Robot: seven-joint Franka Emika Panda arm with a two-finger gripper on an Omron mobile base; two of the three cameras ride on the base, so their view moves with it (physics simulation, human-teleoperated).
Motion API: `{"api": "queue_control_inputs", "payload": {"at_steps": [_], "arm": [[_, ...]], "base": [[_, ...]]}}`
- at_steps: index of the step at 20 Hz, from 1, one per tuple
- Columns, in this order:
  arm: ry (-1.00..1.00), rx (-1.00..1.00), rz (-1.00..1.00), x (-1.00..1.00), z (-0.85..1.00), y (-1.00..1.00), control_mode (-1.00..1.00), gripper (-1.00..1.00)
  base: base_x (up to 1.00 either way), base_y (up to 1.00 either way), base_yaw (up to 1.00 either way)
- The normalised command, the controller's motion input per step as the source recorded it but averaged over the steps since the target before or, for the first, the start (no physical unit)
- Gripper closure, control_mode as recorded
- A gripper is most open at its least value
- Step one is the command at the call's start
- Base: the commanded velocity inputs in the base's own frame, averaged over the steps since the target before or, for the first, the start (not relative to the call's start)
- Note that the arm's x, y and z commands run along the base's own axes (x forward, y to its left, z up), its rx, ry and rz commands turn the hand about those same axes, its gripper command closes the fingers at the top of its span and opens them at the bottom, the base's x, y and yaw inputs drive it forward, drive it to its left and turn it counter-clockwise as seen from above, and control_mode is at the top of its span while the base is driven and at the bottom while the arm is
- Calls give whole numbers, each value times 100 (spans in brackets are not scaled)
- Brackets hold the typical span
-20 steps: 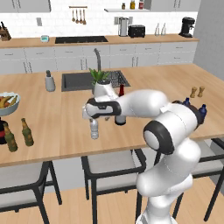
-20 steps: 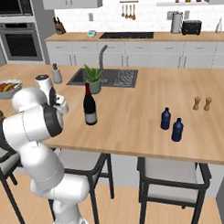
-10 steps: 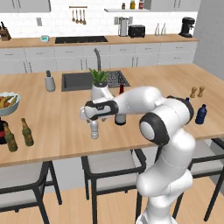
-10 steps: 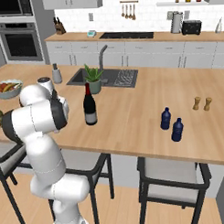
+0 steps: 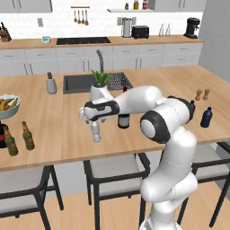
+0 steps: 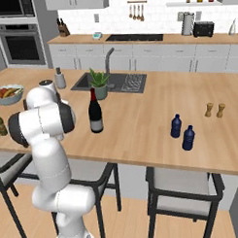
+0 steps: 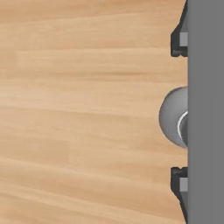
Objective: Move the plastic bottles in the middle to the plastics group, and the glass bottles in the middle to the glass group.
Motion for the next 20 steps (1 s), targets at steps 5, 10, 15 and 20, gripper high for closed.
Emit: {"api": "queue_control_inputs", "payload": {"at_steps": [5,10,15,20], "arm": [[0,0,0,-25,-9,-6,-100,-100],[0,0,0,-23,-19,-3,-100,-100],[0,0,0,-7,-19,-16,-100,-100],[4,0,0,0,-21,-19,-100,100]], "base": [[0,0,0],[0,0,0],[0,0,0],[0,0,0]]}}
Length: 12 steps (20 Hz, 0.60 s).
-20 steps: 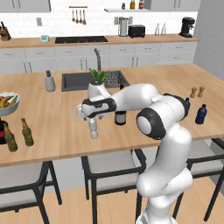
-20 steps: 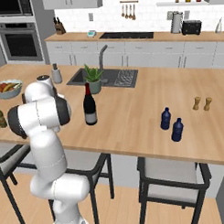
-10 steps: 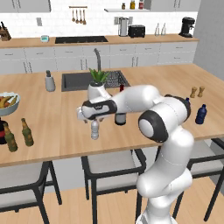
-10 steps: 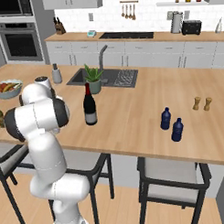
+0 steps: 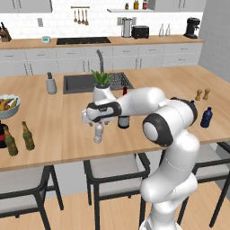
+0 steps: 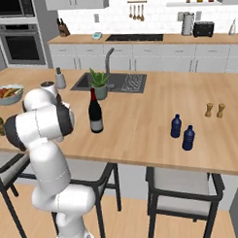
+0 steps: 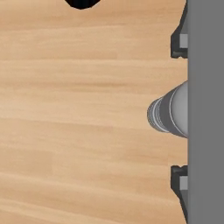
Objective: Move the plastic bottles in the middle to the plastics group, and the glass bottles in the middle to the glass group.
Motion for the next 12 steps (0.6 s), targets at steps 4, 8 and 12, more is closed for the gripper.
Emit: {"api": "queue_control_inputs", "payload": {"at_steps": [4,8,12], "arm": [[17,0,-1,0,-31,-2,-100,100],[21,2,-4,0,-26,0,-100,100],[6,1,-1,-2,-4,-10,-100,100]], "base": [[0,0,0],[0,0,0],[0,0,0]]}}
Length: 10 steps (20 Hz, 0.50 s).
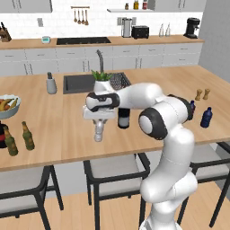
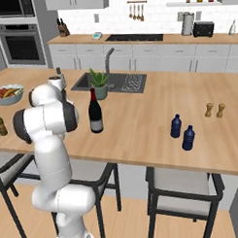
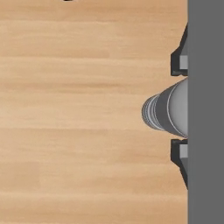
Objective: Move the plastic bottles in the middle to the plastics group, and the glass bottles in the middle to the glass group.
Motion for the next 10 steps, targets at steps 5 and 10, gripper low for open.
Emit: {"api": "queue_control_inputs", "payload": {"at_steps": [5,10], "arm": [[0,0,-1,-40,26,-41,-100,100],[0,0,-6,-65,23,-63,-100,100]], "base": [[0,0,0],[0,0,0]]}}
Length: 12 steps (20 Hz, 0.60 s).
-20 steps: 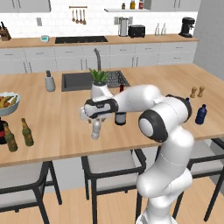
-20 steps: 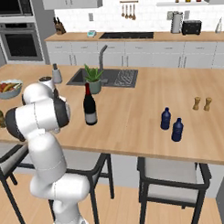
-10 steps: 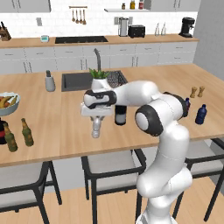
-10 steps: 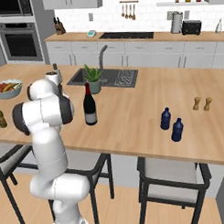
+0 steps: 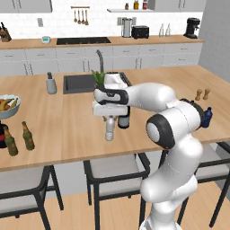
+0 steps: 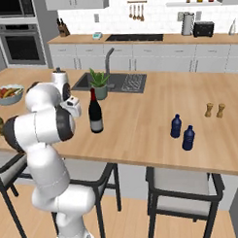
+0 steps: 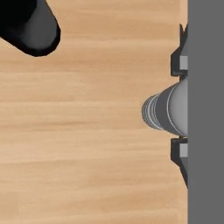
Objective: Move the plastic bottles in the middle to the plastics group, and the glass bottles in the middle to the glass group.
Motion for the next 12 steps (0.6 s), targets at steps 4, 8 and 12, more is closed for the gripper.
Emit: {"api": "queue_control_inputs", "payload": {"at_steps": [4,8,12], "arm": [[0,0,-9,-62,7,-77,-100,100],[0,0,-12,-56,0,-92,-100,100],[1,0,-23,-25,0,-95,-100,100]], "base": [[0,0,0],[0,0,0],[0,0,0]]}}
